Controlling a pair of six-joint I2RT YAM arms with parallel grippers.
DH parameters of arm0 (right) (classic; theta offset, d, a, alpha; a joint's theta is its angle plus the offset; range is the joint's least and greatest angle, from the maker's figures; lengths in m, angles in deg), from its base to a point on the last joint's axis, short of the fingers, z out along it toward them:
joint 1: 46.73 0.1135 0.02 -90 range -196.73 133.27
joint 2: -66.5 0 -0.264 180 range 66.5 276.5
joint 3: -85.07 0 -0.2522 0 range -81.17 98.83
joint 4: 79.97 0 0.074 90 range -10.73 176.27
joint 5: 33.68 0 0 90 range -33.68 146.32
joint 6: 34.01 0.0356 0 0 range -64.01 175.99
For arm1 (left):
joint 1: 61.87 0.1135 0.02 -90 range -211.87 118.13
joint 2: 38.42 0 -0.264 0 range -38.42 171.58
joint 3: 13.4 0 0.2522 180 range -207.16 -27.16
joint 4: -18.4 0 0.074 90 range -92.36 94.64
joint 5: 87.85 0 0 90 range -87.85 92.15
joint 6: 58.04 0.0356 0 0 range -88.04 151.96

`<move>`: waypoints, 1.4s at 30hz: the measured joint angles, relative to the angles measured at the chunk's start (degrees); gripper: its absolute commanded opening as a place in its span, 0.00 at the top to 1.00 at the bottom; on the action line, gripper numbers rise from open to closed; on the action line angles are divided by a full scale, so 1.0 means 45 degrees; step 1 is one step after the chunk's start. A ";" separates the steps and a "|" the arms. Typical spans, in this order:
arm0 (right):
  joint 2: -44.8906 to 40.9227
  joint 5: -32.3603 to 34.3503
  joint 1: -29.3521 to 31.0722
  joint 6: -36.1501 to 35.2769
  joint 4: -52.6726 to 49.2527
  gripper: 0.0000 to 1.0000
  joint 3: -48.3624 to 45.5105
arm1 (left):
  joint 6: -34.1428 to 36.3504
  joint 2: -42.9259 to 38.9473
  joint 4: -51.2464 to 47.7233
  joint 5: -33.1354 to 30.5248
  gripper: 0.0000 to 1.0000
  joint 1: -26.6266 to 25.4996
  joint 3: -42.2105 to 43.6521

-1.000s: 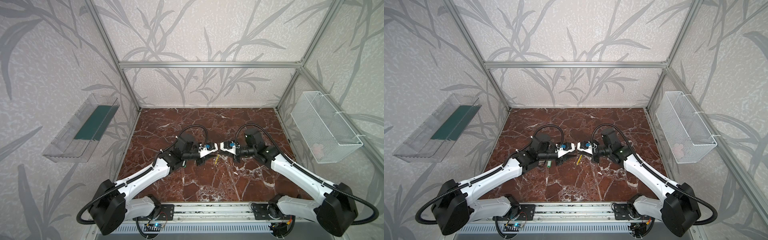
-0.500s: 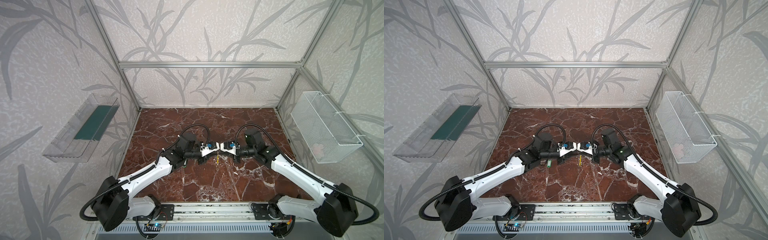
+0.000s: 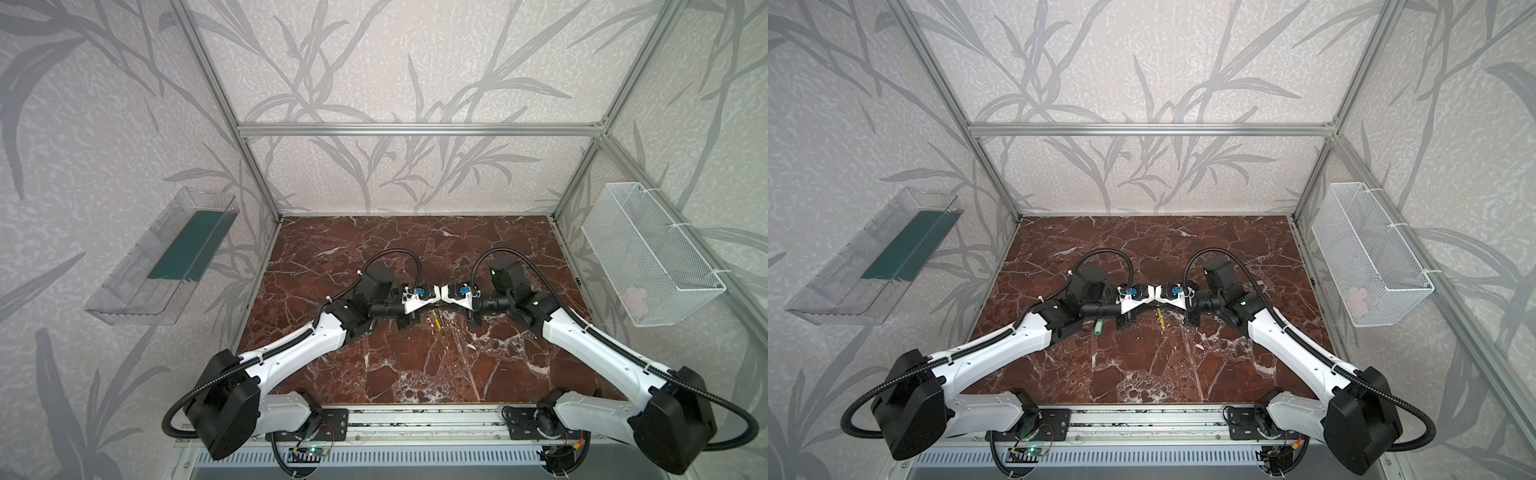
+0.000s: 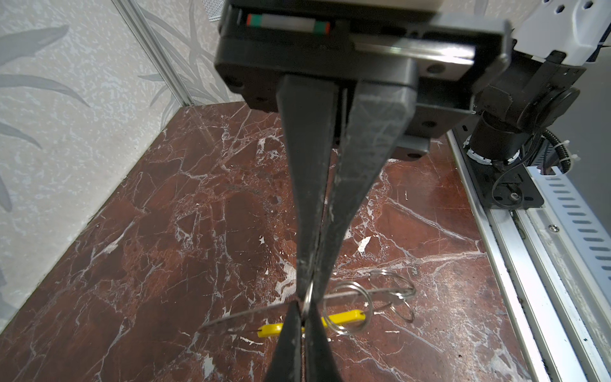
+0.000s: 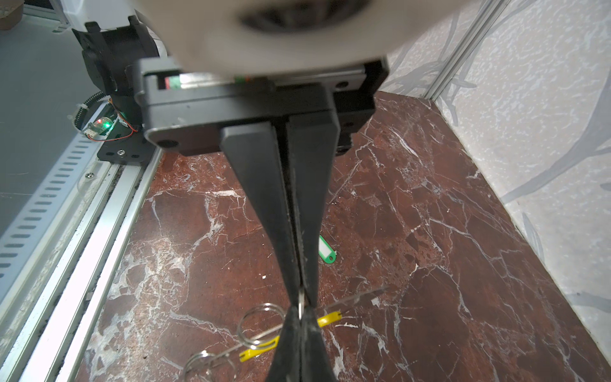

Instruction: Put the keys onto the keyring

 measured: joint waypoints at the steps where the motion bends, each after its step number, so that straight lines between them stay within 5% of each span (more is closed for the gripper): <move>1: -0.0019 0.0010 0.0000 0.0000 -0.0005 0.99 0.0000 | 0.0000 0.0000 0.0010 0.0024 1.00 0.0000 0.0000; 3: -0.0068 0.0097 0.0000 0.0000 -0.0010 0.88 -0.0010 | 0.0005 0.0000 0.0044 0.0063 1.00 0.0005 0.0000; 10: -0.1146 0.0675 -0.0423 0.0126 0.0194 0.74 -0.0675 | -0.0053 -0.0005 0.0486 0.0549 1.00 -0.0136 0.0010; 19: -0.3288 0.0748 -0.1137 0.0860 0.0544 0.76 -0.1695 | -0.0704 -0.0185 0.1613 0.1015 1.00 -0.0141 0.0272; 42: -0.3157 -0.0699 -0.1132 0.2730 0.2579 0.80 -0.2244 | -0.2273 -0.0185 0.3735 0.1826 1.00 -0.0141 0.0631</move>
